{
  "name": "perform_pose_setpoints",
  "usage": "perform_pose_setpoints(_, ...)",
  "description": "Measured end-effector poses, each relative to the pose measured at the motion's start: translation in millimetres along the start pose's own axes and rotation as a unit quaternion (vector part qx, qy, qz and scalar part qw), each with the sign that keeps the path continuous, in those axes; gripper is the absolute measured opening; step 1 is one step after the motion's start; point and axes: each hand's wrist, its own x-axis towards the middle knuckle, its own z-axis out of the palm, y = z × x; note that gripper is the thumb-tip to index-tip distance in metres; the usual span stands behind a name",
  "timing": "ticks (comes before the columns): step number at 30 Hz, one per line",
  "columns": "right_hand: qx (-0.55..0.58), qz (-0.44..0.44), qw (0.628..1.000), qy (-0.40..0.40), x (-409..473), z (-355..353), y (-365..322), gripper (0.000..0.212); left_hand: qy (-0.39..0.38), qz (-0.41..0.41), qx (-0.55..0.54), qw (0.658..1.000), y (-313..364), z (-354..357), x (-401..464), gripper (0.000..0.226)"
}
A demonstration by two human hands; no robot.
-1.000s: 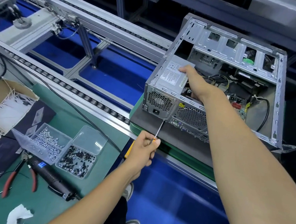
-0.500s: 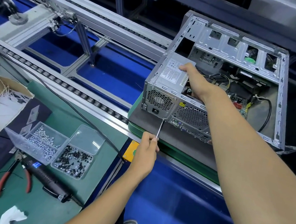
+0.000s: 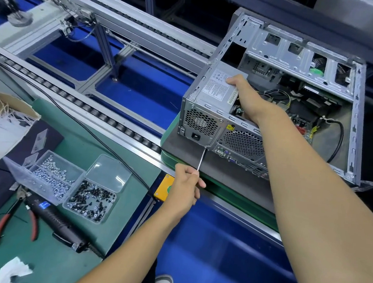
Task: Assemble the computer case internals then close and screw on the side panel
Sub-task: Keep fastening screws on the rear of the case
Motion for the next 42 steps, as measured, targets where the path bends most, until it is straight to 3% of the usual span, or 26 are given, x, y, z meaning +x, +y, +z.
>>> perform_pose_setpoints(3, 0.000, 0.013, 1.000, 0.003, -4, 0, -3, 0.079, -0.036, 0.023, 0.015, 0.999, -2, -6, 0, 0.007)
perform_pose_setpoints(6, 0.001, 0.021, 1.000, 0.006, -5, 1, -3, 0.081, -0.051, 0.013, -0.068, 0.996, -2, -9, -1, 0.016)
perform_pose_setpoints(9, 0.000, 0.025, 1.000, 0.009, -6, 0, -4, 0.082, -0.013, -0.018, -0.144, 0.989, -2, -5, -3, 0.027)
perform_pose_setpoints(15, 0.000, 0.027, 1.000, 0.010, -6, 1, -4, 0.090, -0.004, -0.087, -0.226, 0.970, 2, 1, 2, 0.019)
perform_pose_setpoints(18, 0.000, 0.029, 1.000, 0.007, -6, 1, -4, 0.097, -0.031, -0.107, -0.151, 0.982, 10, -5, 6, 0.026)
perform_pose_setpoints(21, 0.001, 0.027, 1.000, 0.007, -4, 1, -2, 0.092, -0.008, -0.051, -0.028, 0.998, 6, -7, 7, 0.021)
perform_pose_setpoints(26, 0.002, 0.023, 1.000, 0.008, 1, -1, 2, 0.083, 0.021, 0.013, -0.030, 0.999, -7, -2, 6, 0.012)
perform_pose_setpoints(31, 0.000, 0.006, 1.000, 0.011, 6, -1, 3, 0.086, 0.032, 0.005, -0.108, 0.994, -10, -4, 0, 0.031)
perform_pose_setpoints(36, 0.014, -0.008, 1.000, 0.004, 9, -1, 4, 0.079, 0.045, 0.048, -0.032, 0.997, -8, -4, 2, 0.027)
perform_pose_setpoints(42, 0.013, -0.005, 1.000, -0.003, 8, -1, 3, 0.079, 0.018, -0.018, -0.024, 0.999, -5, -5, 5, 0.008)
